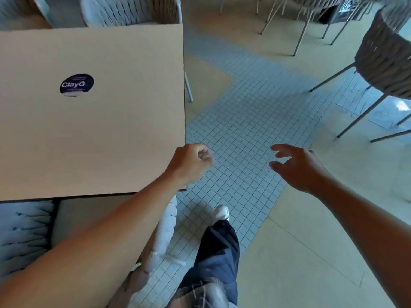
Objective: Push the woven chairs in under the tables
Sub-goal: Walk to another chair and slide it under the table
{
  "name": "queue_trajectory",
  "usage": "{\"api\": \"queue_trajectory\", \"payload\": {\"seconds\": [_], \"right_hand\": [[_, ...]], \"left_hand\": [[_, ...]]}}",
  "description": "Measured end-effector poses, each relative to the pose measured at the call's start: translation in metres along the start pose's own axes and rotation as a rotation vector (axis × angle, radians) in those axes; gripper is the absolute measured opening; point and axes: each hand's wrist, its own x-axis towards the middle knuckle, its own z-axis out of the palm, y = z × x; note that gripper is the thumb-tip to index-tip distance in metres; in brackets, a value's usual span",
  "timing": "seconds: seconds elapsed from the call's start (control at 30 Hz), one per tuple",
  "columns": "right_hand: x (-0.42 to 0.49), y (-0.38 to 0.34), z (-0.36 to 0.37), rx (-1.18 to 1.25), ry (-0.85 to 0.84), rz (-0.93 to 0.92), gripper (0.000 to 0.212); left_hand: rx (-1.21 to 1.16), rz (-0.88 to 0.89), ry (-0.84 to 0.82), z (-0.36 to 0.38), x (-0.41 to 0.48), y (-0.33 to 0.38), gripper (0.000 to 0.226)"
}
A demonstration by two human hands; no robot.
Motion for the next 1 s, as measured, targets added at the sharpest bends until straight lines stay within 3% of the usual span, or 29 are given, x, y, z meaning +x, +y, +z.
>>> {"api": "queue_trajectory", "payload": {"seconds": [0.57, 1.0], "right_hand": [[0.321, -0.055, -0.068, -0.07, -0.246, -0.173, 0.047], [0.613, -0.065, -0.156, -0.143, -0.381, -0.384, 0.048]], "left_hand": [[-0.095, -0.243, 0.119, -0.052, 0.26, 0.052, 0.027], [-0.216, -0.449, 0.372, -0.083, 0.473, 0.12, 0.026]]}}
